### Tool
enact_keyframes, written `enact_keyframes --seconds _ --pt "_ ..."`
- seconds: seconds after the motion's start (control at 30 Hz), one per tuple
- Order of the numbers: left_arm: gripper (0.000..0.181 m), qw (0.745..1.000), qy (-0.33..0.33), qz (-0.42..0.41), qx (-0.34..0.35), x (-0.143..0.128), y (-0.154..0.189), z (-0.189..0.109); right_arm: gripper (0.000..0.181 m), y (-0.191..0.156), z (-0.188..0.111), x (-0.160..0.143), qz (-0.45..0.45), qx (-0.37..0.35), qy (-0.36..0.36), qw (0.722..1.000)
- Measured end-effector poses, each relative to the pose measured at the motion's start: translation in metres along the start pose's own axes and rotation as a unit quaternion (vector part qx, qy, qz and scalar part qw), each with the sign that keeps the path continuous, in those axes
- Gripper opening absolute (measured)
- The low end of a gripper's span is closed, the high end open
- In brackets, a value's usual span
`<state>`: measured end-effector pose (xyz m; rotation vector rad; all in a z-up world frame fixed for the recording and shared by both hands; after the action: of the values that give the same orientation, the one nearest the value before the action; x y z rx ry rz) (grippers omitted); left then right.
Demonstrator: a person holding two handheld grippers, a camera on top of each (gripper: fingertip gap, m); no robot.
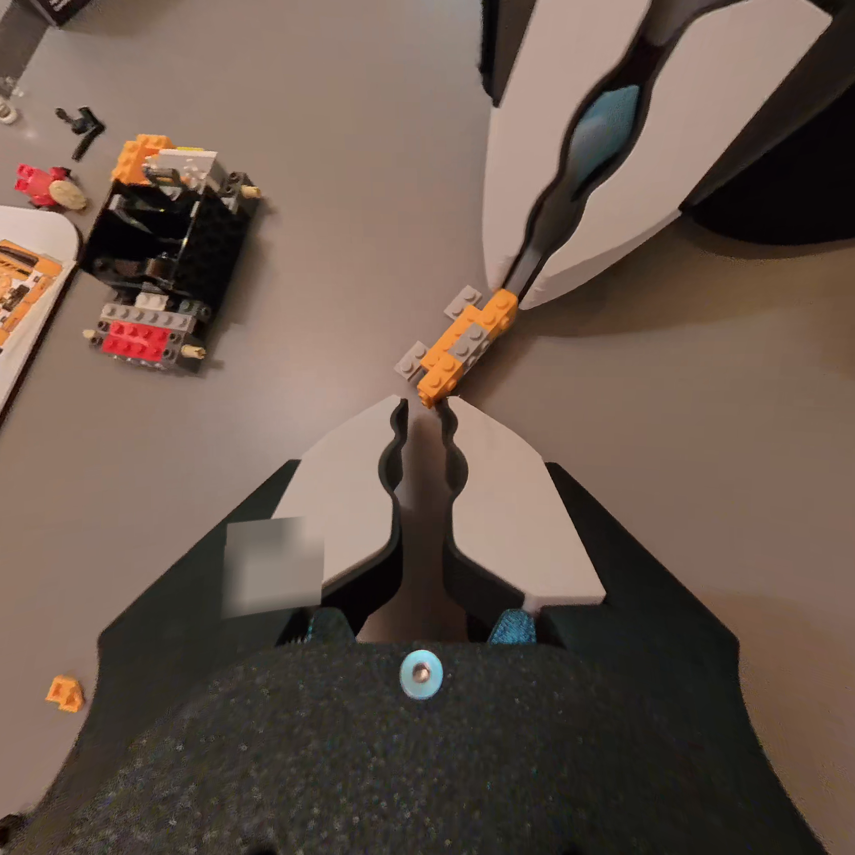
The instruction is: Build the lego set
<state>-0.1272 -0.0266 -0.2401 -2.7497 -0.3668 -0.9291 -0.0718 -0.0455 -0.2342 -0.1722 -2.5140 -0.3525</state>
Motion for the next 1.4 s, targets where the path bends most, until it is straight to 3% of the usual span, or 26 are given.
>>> enact_keyframes --seconds 0.43,0.57,0.67,0.87,1.1,1.2,1.3,1.4 --pt "0.021 0.999 -0.008 -0.025 0.023 -0.007 -0.015 0.002 0.012 0.01 0.006 0.007 0.027 -0.012 0.005 1.0" --pt "0.016 0.993 0.072 -0.072 0.063 0.01 -0.037 -0.026 0.014 0.041 -0.024 0.026 0.092 -0.068 0.089 0.989" --pt "0.0 0.967 0.197 -0.131 0.097 0.036 -0.059 -0.063 0.014 0.079 -0.056 0.045 0.132 -0.155 0.168 0.965" --pt "0.0 0.881 0.366 -0.18 0.241 0.072 -0.104 -0.144 0.0 0.144 -0.108 0.094 0.186 -0.277 0.274 0.902" --pt "0.0 0.832 0.418 -0.224 0.287 0.121 -0.163 -0.194 0.0 0.211 -0.14 0.159 0.202 -0.348 0.327 0.855" --pt "0.0 0.823 0.43 -0.235 0.287 0.144 -0.186 -0.206 0.0 0.242 -0.146 0.175 0.215 -0.363 0.335 0.843" --pt "0.0 0.815 0.438 -0.238 0.296 0.145 -0.198 -0.204 0.0 0.264 -0.135 0.175 0.233 -0.365 0.329 0.839" --pt "0.0 0.821 0.417 -0.239 0.308 0.126 -0.206 -0.184 0.0 0.267 -0.111 0.16 0.245 -0.35 0.336 0.839"
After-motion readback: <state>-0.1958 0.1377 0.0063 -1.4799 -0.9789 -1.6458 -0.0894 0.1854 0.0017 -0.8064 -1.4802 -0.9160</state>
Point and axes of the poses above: each gripper's, where its closed fingertips meet, z out along the fingers, x out of its top, y = z × x across the jaws, the point moved 1 cm from there along -z, back along the fingers, and after that the axes turned 8 degrees about -y, right-handed, at the moved point
